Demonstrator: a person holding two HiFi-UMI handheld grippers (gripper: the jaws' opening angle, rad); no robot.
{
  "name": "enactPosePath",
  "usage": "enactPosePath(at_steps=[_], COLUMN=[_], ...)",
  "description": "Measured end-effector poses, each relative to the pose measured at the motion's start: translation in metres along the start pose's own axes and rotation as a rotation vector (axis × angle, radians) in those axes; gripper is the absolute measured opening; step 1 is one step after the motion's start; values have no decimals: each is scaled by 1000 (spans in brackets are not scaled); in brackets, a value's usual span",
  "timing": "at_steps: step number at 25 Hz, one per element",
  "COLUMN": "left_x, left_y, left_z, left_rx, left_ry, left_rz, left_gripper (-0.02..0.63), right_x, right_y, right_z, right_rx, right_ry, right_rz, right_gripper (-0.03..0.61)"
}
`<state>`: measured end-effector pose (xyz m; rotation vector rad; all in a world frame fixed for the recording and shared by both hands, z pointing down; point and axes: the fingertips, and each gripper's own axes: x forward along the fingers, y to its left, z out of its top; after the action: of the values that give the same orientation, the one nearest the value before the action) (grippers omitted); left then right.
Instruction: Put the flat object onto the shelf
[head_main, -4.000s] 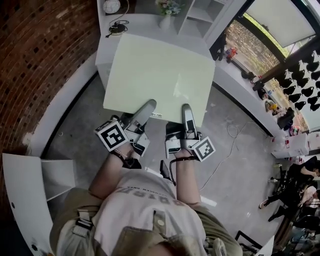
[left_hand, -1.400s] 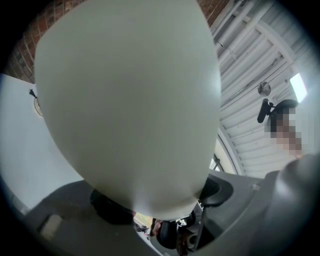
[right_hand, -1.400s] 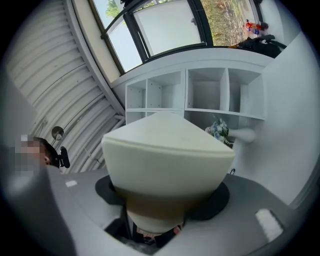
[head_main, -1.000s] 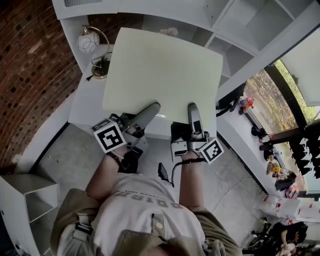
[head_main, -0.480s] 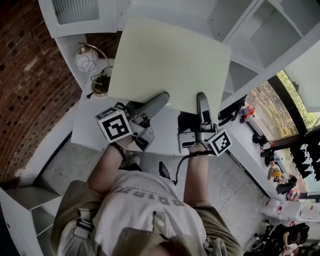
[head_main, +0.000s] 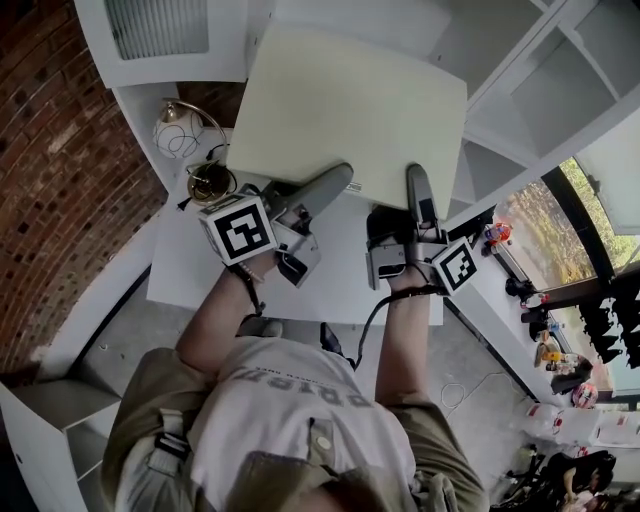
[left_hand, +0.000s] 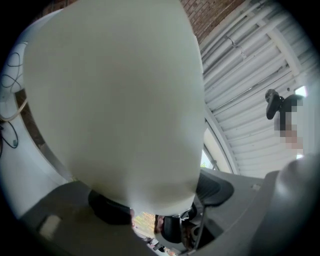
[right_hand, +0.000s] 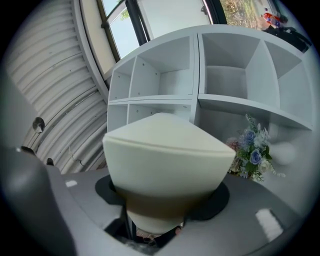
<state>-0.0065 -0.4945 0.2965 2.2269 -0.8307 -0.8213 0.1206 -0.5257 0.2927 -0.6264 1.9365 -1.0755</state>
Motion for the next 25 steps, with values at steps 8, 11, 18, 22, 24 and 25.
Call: enactPosePath(at_steps=[8,11,18,22,24,25], left_x=[25,31,40,33,26,23], left_y=[7,8,7,7,7,7], left_z=[11,7,15,19,20,20], left_rx=[3,-1,26,12,19,30], left_ry=[48,70,64,28,9,4], left_rz=[-24,-30,-46,-54,-52,-51], left_gripper=[382,383,383,383,383,383], right_x=[18,21,34,41,43,43], right_y=[-9,-14,-17,-18,-20,-21], right_z=[17,24,32,34,35,36], right_rx=[47,81,155,177,182,181], right_ry=[-31,-47,-88,-101,-115,-123], right_rz=[-102,-138,-174,-194,-205,-209], right_gripper=[296,296,291,288,287,285])
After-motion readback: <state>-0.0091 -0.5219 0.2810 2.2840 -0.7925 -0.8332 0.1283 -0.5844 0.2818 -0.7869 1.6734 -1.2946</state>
